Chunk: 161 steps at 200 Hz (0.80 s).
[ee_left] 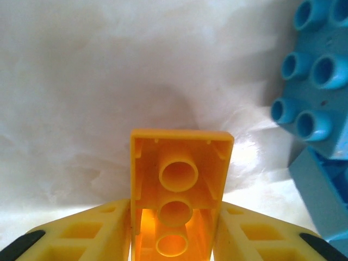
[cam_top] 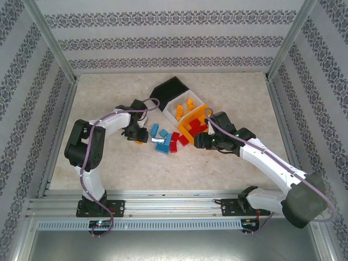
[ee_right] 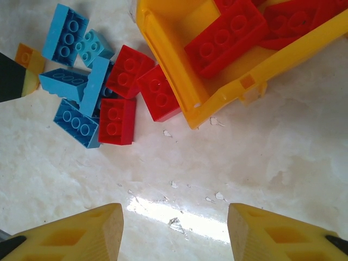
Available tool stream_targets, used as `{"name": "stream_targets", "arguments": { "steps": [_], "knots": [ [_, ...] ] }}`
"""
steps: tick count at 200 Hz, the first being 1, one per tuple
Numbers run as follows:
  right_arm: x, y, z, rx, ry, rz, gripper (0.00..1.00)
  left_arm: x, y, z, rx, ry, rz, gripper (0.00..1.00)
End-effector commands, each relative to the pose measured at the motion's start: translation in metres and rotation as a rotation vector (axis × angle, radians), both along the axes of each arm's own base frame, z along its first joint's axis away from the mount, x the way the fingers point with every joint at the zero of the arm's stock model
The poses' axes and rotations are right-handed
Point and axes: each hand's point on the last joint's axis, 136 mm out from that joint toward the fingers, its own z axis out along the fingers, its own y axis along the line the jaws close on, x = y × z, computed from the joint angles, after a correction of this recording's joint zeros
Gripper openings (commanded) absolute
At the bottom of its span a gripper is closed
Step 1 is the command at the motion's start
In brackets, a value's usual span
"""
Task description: Sort the legos into containers by color
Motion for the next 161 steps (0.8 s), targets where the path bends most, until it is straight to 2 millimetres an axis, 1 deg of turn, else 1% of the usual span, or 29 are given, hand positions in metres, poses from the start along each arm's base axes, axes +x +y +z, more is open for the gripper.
{"name": "stream_targets", "arguments": {
  "steps": [1,22,40,67,87,94,106,109,136,150,161],
  "knots": [
    [0.000,-0.002,0.001,-0.004,-0.019,-0.018,0.54,0.002,0.008,0.019,-0.040,-0.046,0.075,0.41],
    [0.001,-0.001,0.000,-0.005,-0.016,-0.017,0.54,0.005,0.007,0.035,-0.096,-0.077,0.115,0.42],
    [0.002,-0.001,0.000,0.000,-0.019,-0.023,0.54,0.011,0.003,0.056,-0.167,-0.123,0.147,0.42],
    [0.003,-0.001,0.000,0.006,-0.022,-0.029,0.54,0.024,-0.018,0.087,-0.323,-0.179,0.181,0.42],
    [0.003,0.000,0.001,0.011,-0.022,-0.029,0.54,0.034,-0.030,0.101,-0.403,-0.199,0.203,0.43],
    [0.003,0.000,0.000,0.012,-0.021,-0.029,0.54,0.036,-0.029,0.100,-0.393,-0.195,0.214,0.46],
    [0.001,0.000,0.000,0.012,-0.016,-0.026,0.54,0.036,-0.019,0.093,-0.324,-0.179,0.221,0.57],
    [0.001,0.000,0.000,0.012,-0.015,-0.025,0.54,0.035,-0.015,0.090,-0.297,-0.174,0.222,0.59],
    [-0.003,-0.004,-0.002,0.008,-0.014,-0.028,0.54,0.022,0.018,0.066,-0.082,-0.137,0.199,0.62],
    [-0.002,-0.005,-0.003,0.010,-0.013,-0.031,0.54,0.015,0.026,0.056,-0.036,-0.120,0.178,0.62],
    [-0.001,-0.004,-0.004,0.013,-0.010,-0.030,0.54,0.011,0.028,0.049,-0.022,-0.100,0.169,0.62]
  ]
}}
